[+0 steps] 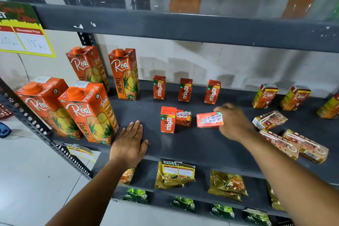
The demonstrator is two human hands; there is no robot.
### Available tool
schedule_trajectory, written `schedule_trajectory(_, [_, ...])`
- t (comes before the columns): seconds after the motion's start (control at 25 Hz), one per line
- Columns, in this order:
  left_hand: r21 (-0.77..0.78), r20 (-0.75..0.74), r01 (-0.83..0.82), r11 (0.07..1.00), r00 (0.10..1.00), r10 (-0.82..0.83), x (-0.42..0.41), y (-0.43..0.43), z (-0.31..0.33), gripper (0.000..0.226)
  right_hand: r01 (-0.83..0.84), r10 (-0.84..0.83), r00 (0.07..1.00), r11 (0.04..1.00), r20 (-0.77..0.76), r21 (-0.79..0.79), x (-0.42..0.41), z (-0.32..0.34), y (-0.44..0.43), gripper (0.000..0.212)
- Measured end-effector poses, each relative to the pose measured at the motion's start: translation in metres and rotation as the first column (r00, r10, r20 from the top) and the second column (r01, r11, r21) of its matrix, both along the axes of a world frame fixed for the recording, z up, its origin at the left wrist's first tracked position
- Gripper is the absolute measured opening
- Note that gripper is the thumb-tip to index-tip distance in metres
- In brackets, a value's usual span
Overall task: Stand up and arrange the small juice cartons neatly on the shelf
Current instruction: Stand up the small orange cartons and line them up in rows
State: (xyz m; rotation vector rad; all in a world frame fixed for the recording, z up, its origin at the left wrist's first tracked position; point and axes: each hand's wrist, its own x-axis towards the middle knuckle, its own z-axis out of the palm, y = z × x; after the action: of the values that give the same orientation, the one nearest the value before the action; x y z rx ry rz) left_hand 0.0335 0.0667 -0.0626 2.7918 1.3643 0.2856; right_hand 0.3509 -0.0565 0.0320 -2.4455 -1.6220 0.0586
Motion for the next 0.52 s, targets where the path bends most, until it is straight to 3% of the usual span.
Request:
schedule_trajectory(0.08, [-0.005,-0.018,-0.012,1.000,1.000,0.012,0.000,0.003,0.001,0.078,-0.236,0.242,0.946,0.970,0.216,-0.054,0.006,0.019,0.003,0.056])
schedule_trajectory(0.16, [-0.012,-0.039,-0.032,0.999,0.999,0.031,-0.003,0.002,0.002,0.081,-0.415,0.465,0.801,0.885,0.376,-0.210,0.003,0.037,0.010,0.051])
schedule_trajectory(0.32, [-0.042,-0.069,-0.039,0.998,0.997,0.036,-0.001,-0.005,-0.001,0.082,-0.553,0.680,0.595,0.733,0.428,-0.396,0.000,0.043,0.013,0.047])
schedule_trajectory(0.52, [-0.031,-0.058,-0.026,0.999,0.998,0.024,0.003,-0.001,0.002,0.082,-0.514,0.678,0.652,0.725,0.340,-0.459,0.011,0.066,0.013,0.063])
